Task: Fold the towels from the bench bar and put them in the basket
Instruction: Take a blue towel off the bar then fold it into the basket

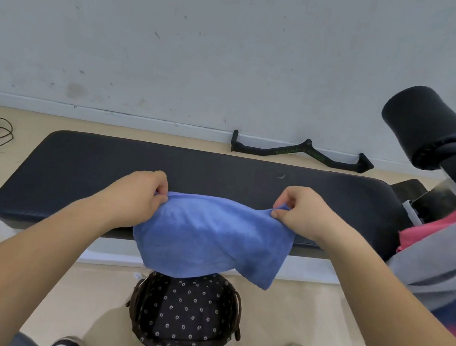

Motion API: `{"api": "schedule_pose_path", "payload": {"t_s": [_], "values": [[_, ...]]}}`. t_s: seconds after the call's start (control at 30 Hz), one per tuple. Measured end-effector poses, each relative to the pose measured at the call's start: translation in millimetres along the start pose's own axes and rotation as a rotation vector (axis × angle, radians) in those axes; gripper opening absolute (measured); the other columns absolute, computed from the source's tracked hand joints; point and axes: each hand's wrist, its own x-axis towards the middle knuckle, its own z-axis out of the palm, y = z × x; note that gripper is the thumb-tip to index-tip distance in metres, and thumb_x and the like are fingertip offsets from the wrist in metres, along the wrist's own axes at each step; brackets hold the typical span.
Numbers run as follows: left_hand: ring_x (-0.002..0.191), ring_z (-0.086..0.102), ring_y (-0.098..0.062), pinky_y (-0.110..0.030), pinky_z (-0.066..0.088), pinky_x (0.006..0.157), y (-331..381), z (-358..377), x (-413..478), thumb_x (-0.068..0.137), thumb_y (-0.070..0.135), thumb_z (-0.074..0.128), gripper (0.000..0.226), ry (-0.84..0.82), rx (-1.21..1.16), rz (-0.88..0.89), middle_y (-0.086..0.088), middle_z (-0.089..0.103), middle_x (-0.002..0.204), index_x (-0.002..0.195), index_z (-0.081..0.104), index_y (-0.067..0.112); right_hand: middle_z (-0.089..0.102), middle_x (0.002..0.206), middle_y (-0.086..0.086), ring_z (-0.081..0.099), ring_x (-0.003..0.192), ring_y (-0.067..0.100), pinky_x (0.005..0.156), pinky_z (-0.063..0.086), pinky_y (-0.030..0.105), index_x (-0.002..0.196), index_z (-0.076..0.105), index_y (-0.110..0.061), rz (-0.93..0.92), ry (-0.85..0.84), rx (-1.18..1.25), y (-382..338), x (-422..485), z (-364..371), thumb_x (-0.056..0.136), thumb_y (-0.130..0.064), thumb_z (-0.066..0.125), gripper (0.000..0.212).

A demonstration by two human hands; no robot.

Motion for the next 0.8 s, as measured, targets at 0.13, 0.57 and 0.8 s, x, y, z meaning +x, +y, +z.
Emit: {"api": "schedule_pose_path", "payload": {"t_s": [0.13,0.57,0.8], "values": [[0.08,0.058,-0.007,-0.025,0.042,0.063,15,-10,-15,0.1,0.028,0.058,0.014,0.034,-0.086,0.136,0.014,0.063,0.092,0.087,0.058,0.032,0.07,0.067,-0.001,0.063,0.065,0.015,0.063,0.055,0.028,0.079,0.074,-0.012,0.057,-0.06,0.213,20,-38,-25,0.08,-0.007,0.08,0.008],[0.074,0.056,-0.008,-0.028,0.042,0.062,51,-1,-34,0.099,0.041,0.06,0.023,0.079,0.002,0.268,0.012,0.061,0.081,0.081,0.056,0.028,0.068,0.086,-0.004,0.067,0.08,0.018,0.065,0.057,0.028,0.081,0.067,-0.028,0.062,0.282,-0.012,61,-61,-39,0.084,0.002,0.067,0.03],[0.063,0.057,-0.011,-0.025,0.046,0.057,46,-2,-27,0.089,0.043,0.075,0.028,-0.05,-0.007,0.242,0.007,0.064,0.071,0.072,0.061,0.025,0.072,0.081,0.003,0.073,0.064,0.024,0.061,0.066,0.042,0.081,0.07,-0.023,0.165,0.226,-0.049,50,-52,-35,0.075,0.004,0.053,0.033]]}}
